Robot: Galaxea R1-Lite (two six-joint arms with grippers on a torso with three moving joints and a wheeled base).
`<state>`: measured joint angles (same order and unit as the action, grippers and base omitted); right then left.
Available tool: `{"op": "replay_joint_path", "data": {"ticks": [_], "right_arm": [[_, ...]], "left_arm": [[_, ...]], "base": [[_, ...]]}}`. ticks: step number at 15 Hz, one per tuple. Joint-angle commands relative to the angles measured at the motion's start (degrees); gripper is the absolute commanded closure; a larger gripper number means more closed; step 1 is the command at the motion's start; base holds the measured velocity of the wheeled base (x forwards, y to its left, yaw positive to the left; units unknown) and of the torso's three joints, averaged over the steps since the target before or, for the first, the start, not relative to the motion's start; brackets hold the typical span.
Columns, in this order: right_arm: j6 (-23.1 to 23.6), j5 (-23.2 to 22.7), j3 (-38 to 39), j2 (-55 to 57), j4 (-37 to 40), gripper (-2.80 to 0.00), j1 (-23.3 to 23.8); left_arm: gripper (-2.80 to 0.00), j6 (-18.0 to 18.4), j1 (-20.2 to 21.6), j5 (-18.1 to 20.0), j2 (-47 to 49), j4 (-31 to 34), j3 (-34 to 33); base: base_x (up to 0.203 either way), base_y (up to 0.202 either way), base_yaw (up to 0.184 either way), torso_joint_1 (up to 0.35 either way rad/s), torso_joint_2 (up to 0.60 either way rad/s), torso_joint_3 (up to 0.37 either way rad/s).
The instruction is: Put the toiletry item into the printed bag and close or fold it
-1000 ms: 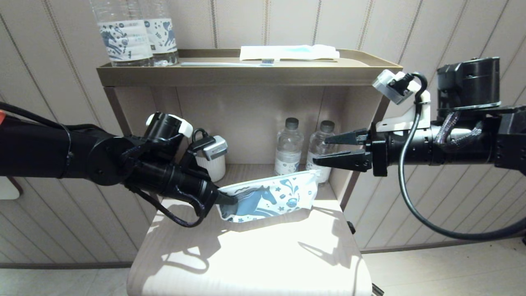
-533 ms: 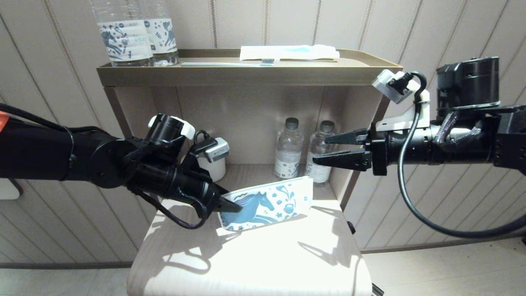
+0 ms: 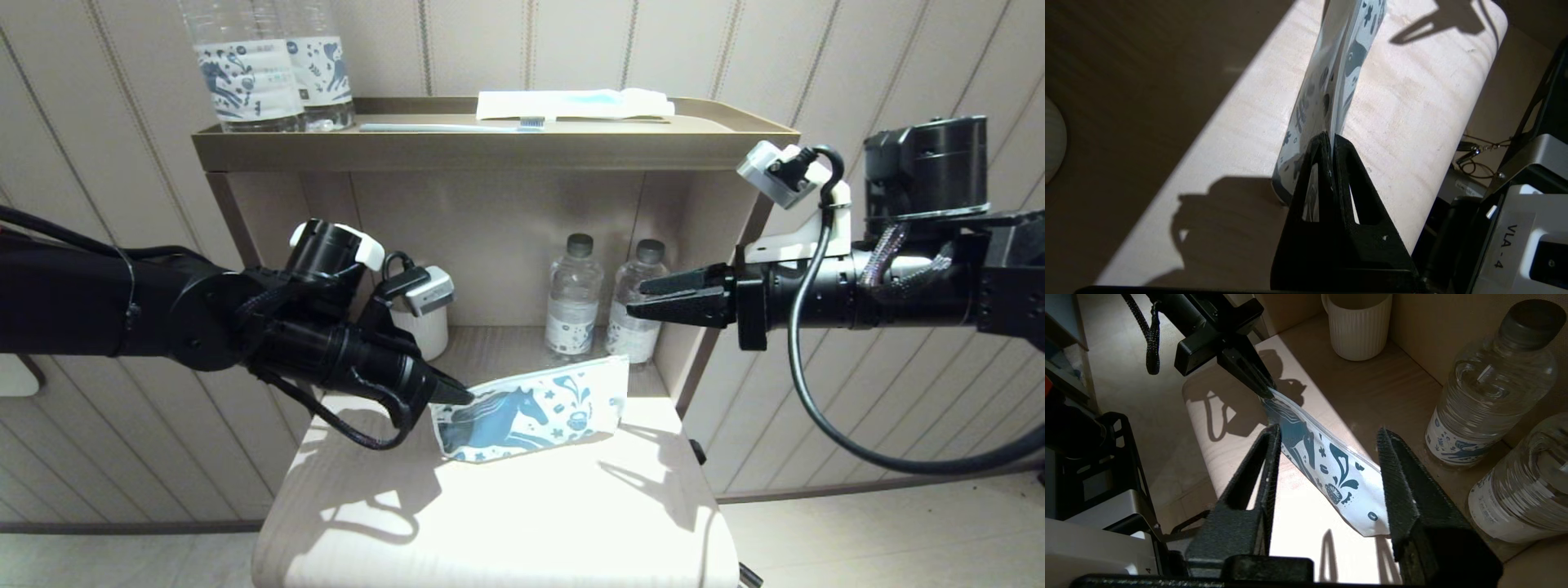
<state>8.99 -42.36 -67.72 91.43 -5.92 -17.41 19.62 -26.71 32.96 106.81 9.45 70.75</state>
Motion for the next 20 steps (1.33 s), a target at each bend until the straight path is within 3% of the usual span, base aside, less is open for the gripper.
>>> {"op": "replay_joint_path", "data": {"ticks": [1,8,9,17,20], "right_arm": [[0.2,-0.3,0.1,0.2,-0.1,0.00,0.0],[0.1,-0.4,0.0,0.2,0.0,0.00,0.0],[0.1,-0.4,0.0,0.2,0.0,0.00,0.0],[0.4,-0.3,0.6,0.1,-0.1,0.00,-0.1],[0.3,-0.4,0.4,-0.1,-0.1,0.00,0.0]], "left_arm": [[0.00,0.2,-0.1,0.2,-0.4,0.0,0.4],[0.00,0.0,-0.3,0.2,0.1,0.0,0.5],[-2.80,-0.1,-0.2,0.2,0.3,0.0,1.0],[-2.80,-1.3,-0.3,-0.3,-5.2,0.7,0.9],[-2.80,-1.6,-1.7,-3.9,-10.6,0.5,-2.9]], "base": [[0.000,0.000,0.000,0.000,0.00,0.000],[0.000,0.000,0.000,0.000,0.00,0.000],[0.000,0.000,0.000,0.000,0.00,0.000],[0.000,0.000,0.000,0.000,0.00,0.000],[0.000,0.000,0.000,0.000,0.00,0.000]]}}
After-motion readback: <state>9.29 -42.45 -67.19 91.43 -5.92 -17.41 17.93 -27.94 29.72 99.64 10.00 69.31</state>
